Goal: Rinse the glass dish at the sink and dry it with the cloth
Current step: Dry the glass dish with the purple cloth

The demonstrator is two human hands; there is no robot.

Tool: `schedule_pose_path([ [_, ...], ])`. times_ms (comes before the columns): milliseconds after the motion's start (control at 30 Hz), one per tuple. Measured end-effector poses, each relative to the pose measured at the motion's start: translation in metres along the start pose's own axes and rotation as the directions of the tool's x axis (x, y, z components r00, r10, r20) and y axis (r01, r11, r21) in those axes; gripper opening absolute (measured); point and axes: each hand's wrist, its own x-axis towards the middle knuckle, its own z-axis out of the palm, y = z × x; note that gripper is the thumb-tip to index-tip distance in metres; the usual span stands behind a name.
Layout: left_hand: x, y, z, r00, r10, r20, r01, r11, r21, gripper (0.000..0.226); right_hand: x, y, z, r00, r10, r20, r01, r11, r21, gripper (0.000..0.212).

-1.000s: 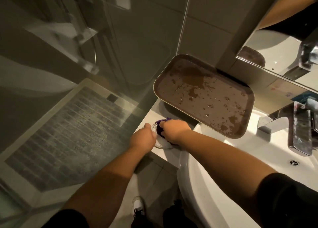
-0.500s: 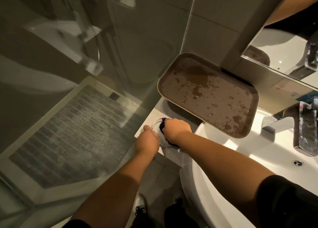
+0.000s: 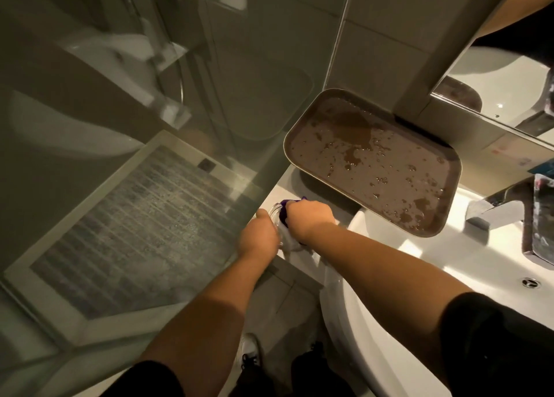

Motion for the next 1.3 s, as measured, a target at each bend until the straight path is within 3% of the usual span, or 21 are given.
schedule_pose_path([
  [100, -0.013, -0.001, 0.01, 0.996, -0.07, -0.057, 0.063, 0.992, -0.112, 0.027, 0.0, -0.001, 0.004, 0.999, 0.052, 0.006, -0.053, 0.996, 0.079, 0.01],
  [167, -0.01, -0.004, 0.008, 0.997, -0.034, -0.065, 0.027, 0.995, -0.098, 0.027, 0.003, 0.004, 0.005, 1.0, 0.007, 0.026, -0.008, 0.999, 0.05, 0.011],
  [267, 0.013, -0.006, -0.013, 0.988, 0.155, -0.018, -0.153, 0.985, 0.083, 0.027, 0.011, 0.013, -0.003, 0.988, -0.134, 0.078, 0.139, 0.989, -0.055, 0.016],
  [400, 0.033, 0.003, -0.039, 0.924, 0.351, 0.154, -0.383, 0.871, 0.309, 0.021, 0.011, 0.017, -0.011, 0.963, -0.244, 0.114, 0.26, 0.952, -0.161, 0.02],
  [467, 0.028, 0.003, -0.034, 0.933, 0.333, 0.139, -0.36, 0.885, 0.295, 0.019, 0.007, 0.015, -0.008, 0.976, -0.201, 0.081, 0.21, 0.968, -0.139, 0.019],
  [633, -0.004, 0.003, -0.002, 0.995, 0.097, 0.011, -0.097, 0.991, 0.088, 0.024, -0.007, 0.004, 0.006, 0.999, 0.034, 0.027, -0.035, 0.999, 0.024, 0.018],
  [733, -0.02, -0.004, 0.01, 0.999, 0.01, -0.049, -0.009, 1.0, 0.004, 0.025, -0.01, 0.001, 0.013, 0.999, 0.036, 0.018, -0.037, 0.998, 0.05, 0.014],
  [800, -0.015, -0.007, 0.004, 0.999, 0.036, -0.04, -0.035, 0.999, 0.007, 0.026, -0.007, 0.004, 0.012, 1.0, -0.008, 0.022, 0.007, 1.0, 0.018, 0.015],
  [967, 0.024, 0.002, -0.033, 0.943, 0.317, 0.1, -0.331, 0.926, 0.184, 0.023, 0.003, 0.021, -0.003, 0.982, -0.181, 0.05, 0.184, 0.981, -0.064, 0.017],
  [1033, 0.026, 0.008, -0.033, 0.927, 0.348, 0.137, -0.372, 0.898, 0.233, 0.022, 0.005, 0.027, -0.007, 0.973, -0.227, 0.049, 0.231, 0.967, -0.103, 0.019],
  [1133, 0.018, 0.007, -0.021, 0.955, 0.286, 0.082, -0.297, 0.937, 0.186, 0.022, 0.004, 0.025, -0.005, 0.983, -0.182, 0.019, 0.183, 0.979, -0.086, 0.018],
  [1300, -0.005, 0.001, 0.002, 0.996, 0.084, -0.013, -0.083, 0.995, 0.063, 0.026, -0.004, 0.005, 0.014, 0.995, 0.097, -0.028, -0.094, 0.991, 0.1, 0.014],
])
